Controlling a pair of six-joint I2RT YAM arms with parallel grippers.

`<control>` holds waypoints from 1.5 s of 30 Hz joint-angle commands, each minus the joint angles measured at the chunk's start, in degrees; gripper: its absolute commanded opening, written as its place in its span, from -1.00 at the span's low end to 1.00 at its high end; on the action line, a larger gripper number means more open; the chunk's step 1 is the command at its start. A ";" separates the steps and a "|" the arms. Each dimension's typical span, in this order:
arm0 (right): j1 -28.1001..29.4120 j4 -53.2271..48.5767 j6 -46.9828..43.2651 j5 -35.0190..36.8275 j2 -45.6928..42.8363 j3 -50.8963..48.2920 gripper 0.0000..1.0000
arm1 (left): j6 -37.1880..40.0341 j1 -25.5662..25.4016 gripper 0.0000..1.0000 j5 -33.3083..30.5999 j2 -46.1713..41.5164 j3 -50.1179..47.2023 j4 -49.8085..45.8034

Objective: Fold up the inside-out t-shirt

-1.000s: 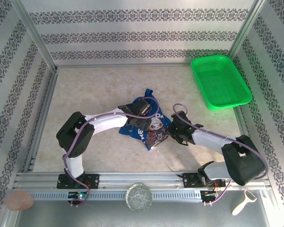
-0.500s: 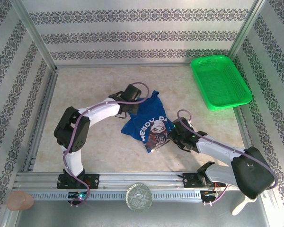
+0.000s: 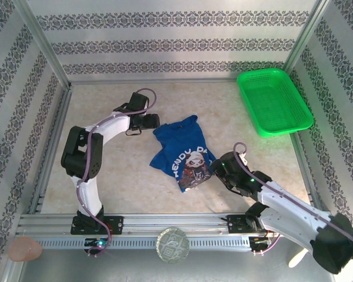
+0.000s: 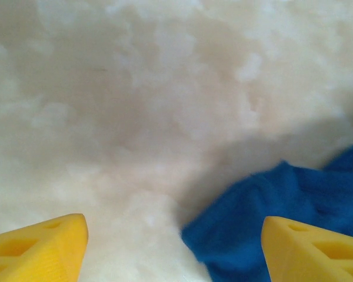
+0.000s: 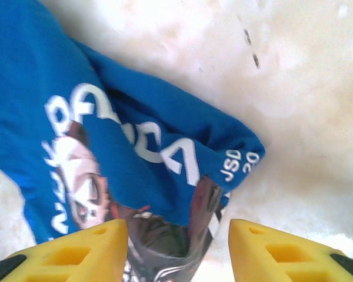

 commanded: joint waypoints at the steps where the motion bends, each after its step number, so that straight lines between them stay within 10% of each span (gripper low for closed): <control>1: -5.92 -3.19 -7.87 -1.71 -0.73 2.53 -0.18 | -7.56 -3.92 0.60 5.99 -7.67 -4.12 3.75; 10: -12.03 16.55 -20.68 -21.27 22.91 8.88 -0.48 | -17.05 -12.72 0.63 8.90 -1.67 -9.98 14.04; 20: -6.09 16.11 -15.10 -12.49 18.66 0.83 -0.54 | -10.73 -11.15 0.64 9.87 8.23 3.63 7.75; 25: -4.59 3.55 -24.83 -8.26 16.48 11.96 -0.49 | -11.22 -8.94 0.67 11.55 2.16 4.64 5.55; 35: 7.52 -10.72 -45.36 -8.75 46.42 45.43 0.21 | -26.56 6.16 0.73 13.28 -20.29 -22.00 15.39; 45: 14.79 -20.06 -52.67 -3.07 64.13 60.61 0.22 | -22.75 9.18 0.72 13.46 -29.56 -31.31 6.17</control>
